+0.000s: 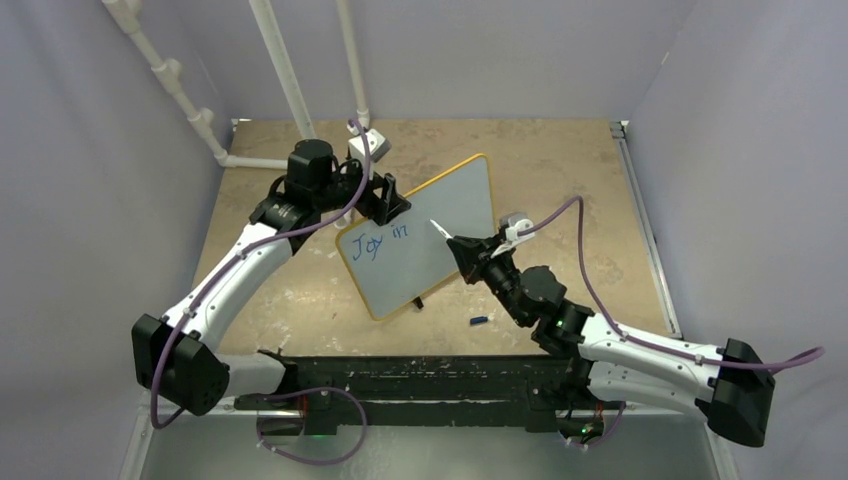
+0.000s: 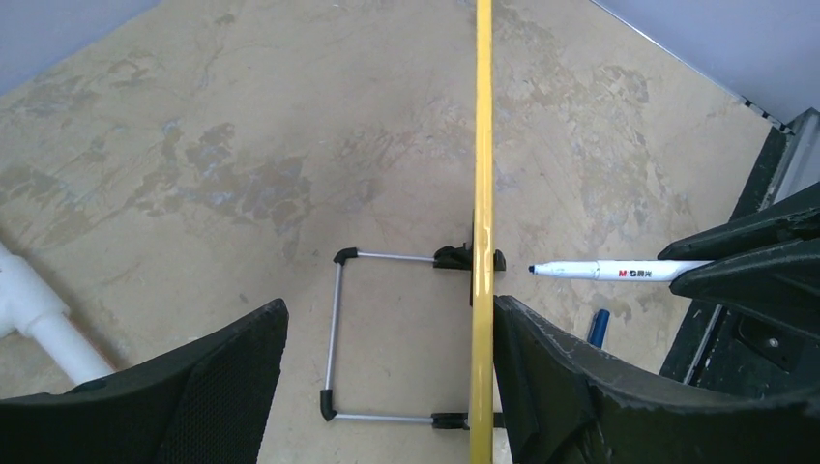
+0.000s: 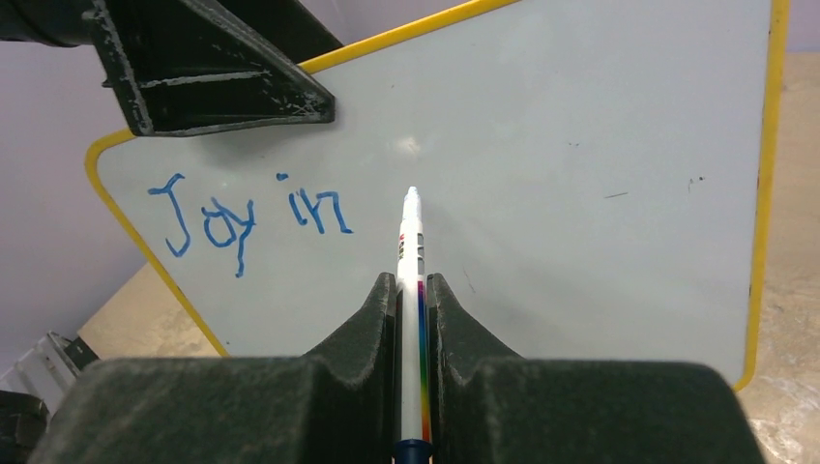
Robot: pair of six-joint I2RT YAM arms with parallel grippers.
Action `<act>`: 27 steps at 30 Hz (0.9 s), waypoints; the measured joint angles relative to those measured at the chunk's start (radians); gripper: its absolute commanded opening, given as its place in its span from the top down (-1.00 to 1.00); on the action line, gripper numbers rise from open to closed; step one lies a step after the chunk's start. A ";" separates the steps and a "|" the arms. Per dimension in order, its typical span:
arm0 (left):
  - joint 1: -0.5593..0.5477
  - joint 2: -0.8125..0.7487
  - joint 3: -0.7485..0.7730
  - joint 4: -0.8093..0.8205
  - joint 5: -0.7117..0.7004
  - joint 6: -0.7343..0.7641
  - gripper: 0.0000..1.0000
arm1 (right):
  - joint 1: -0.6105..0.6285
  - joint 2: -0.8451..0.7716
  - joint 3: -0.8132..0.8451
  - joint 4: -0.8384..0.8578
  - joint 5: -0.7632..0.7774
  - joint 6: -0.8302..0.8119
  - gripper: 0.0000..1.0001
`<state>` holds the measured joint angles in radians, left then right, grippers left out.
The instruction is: Write a sentence on the whiteboard
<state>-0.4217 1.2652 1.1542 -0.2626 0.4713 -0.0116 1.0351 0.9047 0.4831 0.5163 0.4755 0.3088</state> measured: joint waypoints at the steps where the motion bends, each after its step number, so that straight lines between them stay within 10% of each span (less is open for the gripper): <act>1: 0.000 0.014 0.006 0.006 0.010 -0.003 -0.48 | -0.006 0.000 0.000 0.000 -0.006 -0.004 1.00; 27: -0.005 0.087 0.029 0.082 0.185 -0.067 1.00 | -0.080 0.083 0.000 0.124 -0.135 -0.049 1.00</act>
<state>-0.4267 1.3521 1.1835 -0.1806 0.6563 -0.0784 0.9550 0.9874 0.4831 0.6403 0.3405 0.2600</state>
